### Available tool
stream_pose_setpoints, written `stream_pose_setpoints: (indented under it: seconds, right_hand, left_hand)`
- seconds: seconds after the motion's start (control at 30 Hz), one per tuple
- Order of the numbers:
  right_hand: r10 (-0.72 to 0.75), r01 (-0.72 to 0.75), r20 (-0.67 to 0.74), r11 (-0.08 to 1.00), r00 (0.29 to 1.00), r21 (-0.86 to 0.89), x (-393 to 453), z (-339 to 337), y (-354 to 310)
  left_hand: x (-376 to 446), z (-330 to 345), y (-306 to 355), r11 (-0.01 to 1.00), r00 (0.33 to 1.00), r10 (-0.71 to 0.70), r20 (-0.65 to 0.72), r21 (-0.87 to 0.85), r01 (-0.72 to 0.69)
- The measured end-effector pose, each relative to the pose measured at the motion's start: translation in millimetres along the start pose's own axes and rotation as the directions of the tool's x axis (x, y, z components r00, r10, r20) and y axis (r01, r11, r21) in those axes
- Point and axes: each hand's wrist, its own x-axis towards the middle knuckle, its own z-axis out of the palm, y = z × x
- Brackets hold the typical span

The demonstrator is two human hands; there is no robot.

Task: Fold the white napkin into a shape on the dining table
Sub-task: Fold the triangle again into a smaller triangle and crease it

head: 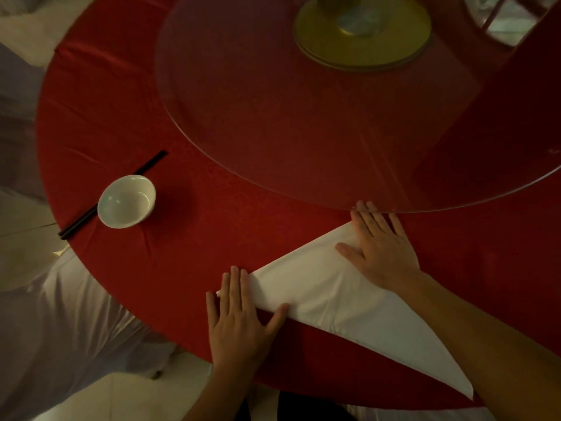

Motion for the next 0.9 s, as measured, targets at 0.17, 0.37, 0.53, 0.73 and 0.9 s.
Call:
stream_pose_setpoints:
  seconds: [0.17,0.37,0.53,0.73,0.9]
  right_hand:
    - [0.002,-0.002,-0.007,1.000,1.000,0.006,-1.3,0.7,-2.2]
    - [-0.010,0.009,0.022,1.000,1.000,0.028,-3.0,-5.3,-2.7]
    - [0.080,-0.080,0.011,0.995,0.997,0.064,-35.2,-17.5,-15.2]
    - [0.014,-0.002,-0.060,0.983,0.998,0.184,-104.0,-5.3,-72.7]
    - [0.166,-0.163,-0.007,0.975,0.986,0.153,-119.5,10.7,-95.8]
  left_hand:
    - [0.1,-0.8,2.1,0.999,0.999,-0.043,0.033,0.021,0.042]
    - [-0.4,-13.5,4.8,0.995,0.993,-0.061,0.101,0.079,0.053]
    - [1.7,-21.9,-0.1,0.997,0.990,-0.023,0.143,0.078,0.012]
    - [8.0,-28.2,3.0,0.936,0.940,0.335,0.061,0.094,-0.339]
    - [13.4,-17.1,10.7,0.860,0.864,0.484,0.139,0.109,-0.499]
